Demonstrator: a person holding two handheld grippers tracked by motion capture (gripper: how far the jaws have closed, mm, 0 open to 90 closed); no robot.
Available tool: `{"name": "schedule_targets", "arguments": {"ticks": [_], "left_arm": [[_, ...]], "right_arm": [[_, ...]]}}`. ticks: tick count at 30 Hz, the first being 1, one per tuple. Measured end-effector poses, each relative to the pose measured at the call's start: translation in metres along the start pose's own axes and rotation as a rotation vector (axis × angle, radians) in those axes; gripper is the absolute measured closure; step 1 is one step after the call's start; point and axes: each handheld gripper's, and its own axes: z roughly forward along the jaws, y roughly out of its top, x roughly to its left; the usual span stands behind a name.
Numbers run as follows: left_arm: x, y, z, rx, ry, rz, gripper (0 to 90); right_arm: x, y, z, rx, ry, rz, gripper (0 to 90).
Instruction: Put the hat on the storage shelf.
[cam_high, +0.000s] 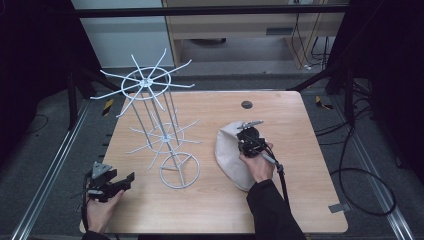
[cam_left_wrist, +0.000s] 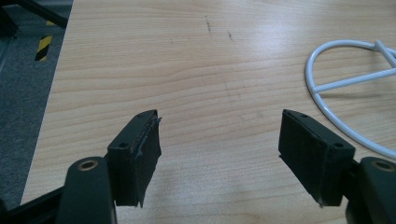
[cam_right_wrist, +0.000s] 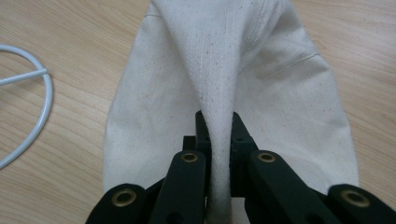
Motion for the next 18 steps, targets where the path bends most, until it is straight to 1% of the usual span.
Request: {"name": "schedule_targets", "arguments": {"ticks": [6, 10, 14, 18], "left_arm": [[-0.001, 0.0, 0.0, 0.001, 0.0, 0.001, 29.3], [0.0, 0.0, 0.0, 0.002, 0.001, 0.0, 29.3], [0.0, 0.0, 0.0, 0.002, 0.002, -0.001, 29.3], [0.0, 0.0, 0.001, 0.003, 0.004, 0.001, 29.2]], "right_arm": [[-0.006, 0.0, -0.014, -0.037, 0.018, 0.01, 87.7], [-0.011, -0.002, -0.026, -0.075, 0.043, 0.012, 87.8], [-0.016, -0.005, -0.041, -0.131, 0.076, 0.006, 87.8], [-0.016, -0.007, -0.055, -0.187, 0.083, -0.02, 87.8]]}}
